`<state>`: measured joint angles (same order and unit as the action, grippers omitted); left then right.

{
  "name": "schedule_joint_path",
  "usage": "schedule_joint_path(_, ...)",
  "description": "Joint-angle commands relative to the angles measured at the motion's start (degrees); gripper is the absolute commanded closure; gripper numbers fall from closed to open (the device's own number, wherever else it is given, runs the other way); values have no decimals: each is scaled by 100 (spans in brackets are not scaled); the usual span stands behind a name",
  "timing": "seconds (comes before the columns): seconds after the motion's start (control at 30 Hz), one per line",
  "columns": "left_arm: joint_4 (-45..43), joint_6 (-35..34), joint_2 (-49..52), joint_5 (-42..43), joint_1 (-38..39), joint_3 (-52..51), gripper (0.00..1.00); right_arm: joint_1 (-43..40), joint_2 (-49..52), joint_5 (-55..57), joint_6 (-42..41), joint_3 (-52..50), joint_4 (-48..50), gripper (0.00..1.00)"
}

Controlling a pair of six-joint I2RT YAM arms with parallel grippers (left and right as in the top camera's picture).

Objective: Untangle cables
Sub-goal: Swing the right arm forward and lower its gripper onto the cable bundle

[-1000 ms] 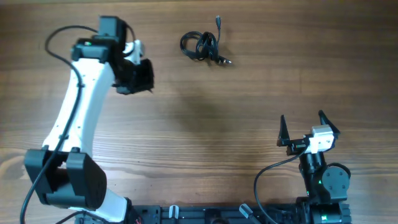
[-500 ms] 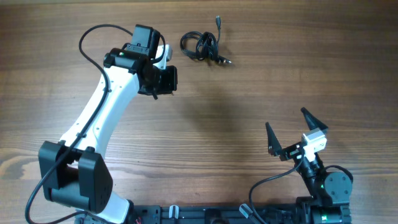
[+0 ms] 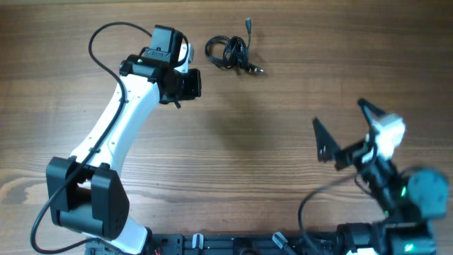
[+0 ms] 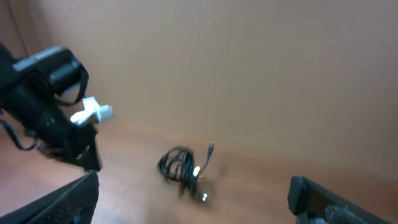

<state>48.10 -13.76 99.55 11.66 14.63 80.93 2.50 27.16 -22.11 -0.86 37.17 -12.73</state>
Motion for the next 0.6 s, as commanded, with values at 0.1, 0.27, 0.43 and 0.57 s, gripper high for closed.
schedule_joint_path(0.1,-393,-802,68,-704,-393,-35,96,-22,2282,-531,-79,2673,-2218,0)
schedule_joint_path(0.27,-330,-798,114,-728,-664,-35,96,-22,3687,-1366,-188,4155,-3401,0)
schedule_joint_path(0.43,-289,-798,201,-726,-839,-37,96,-22,4350,-2048,-1493,4264,-3117,0)
schedule_joint_path(0.57,-291,-800,345,-728,-918,-37,94,111,4887,-2157,-2061,4264,-2636,24)
